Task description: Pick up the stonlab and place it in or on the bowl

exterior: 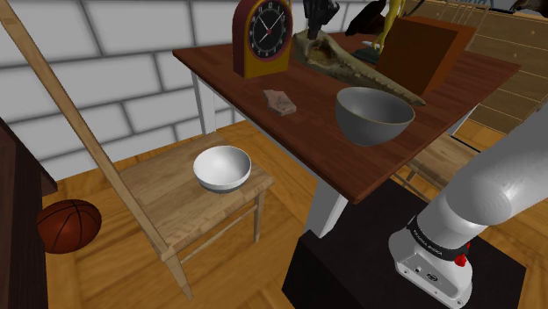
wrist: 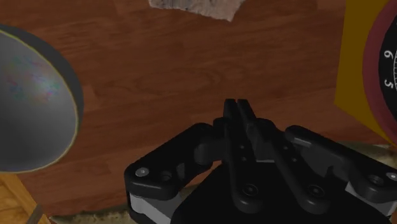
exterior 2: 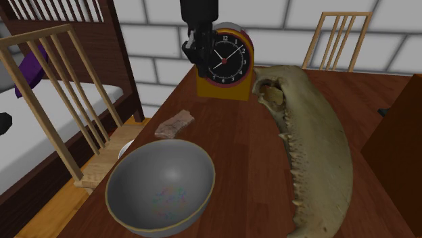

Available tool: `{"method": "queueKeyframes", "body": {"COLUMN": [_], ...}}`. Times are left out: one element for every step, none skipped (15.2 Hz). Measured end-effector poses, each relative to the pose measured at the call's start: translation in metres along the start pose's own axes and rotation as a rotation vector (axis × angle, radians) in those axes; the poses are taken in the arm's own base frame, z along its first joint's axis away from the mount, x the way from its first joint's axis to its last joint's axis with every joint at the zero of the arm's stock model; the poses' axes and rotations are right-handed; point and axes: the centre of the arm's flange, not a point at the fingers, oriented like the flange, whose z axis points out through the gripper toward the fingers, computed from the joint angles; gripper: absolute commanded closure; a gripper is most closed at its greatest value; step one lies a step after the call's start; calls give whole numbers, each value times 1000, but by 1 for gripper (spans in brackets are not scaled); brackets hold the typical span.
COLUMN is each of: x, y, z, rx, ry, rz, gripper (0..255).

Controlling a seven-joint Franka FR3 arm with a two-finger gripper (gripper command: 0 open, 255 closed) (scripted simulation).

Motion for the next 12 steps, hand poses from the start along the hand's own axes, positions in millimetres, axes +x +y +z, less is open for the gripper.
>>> {"method": "queueKeyframes", "body": {"x": [6, 6, 6, 4, -1, -8, -12, -19, -24, -29, -38, -46], "y": [12, 13, 12, 10, 5, 3, 1, 0, -2, -2, -2, -1], "z": [-1, -2, -2, 3, 11, 23, 34, 44, 57, 69, 78, 85], "rx": [0, 1, 0, -1, -3, -6, -8, -10, -12, -14, -16, -18], "ry": [0, 0, 0, -3, -7, -12, -18, -23, -29, -35, -41, -48], "rz": [0, 0, 0, -38, -105, -187, -273, -366, -457, -551, -646, -740], "gripper": [255, 0, 0, 0, 0, 0, 0, 0, 0, 0, 0, 0]}}
